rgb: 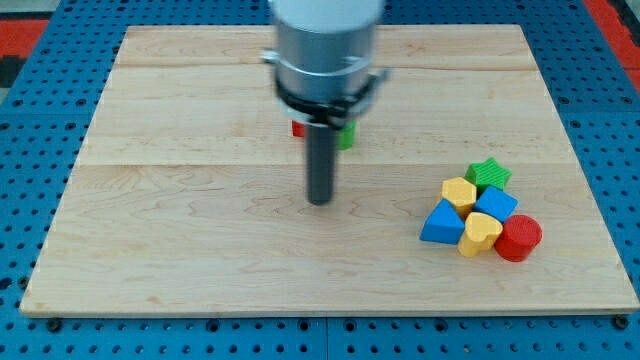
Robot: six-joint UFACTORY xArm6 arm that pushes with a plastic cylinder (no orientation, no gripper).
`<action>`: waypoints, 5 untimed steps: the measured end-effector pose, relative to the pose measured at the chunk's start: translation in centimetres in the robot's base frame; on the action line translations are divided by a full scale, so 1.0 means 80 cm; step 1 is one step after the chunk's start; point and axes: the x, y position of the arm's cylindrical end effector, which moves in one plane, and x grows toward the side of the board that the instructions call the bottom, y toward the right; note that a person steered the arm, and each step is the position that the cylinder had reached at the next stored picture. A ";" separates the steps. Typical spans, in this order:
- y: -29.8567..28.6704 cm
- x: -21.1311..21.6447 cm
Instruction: Touch the left side of the red star
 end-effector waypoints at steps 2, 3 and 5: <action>-0.142 -0.101; -0.129 -0.124; -0.074 -0.147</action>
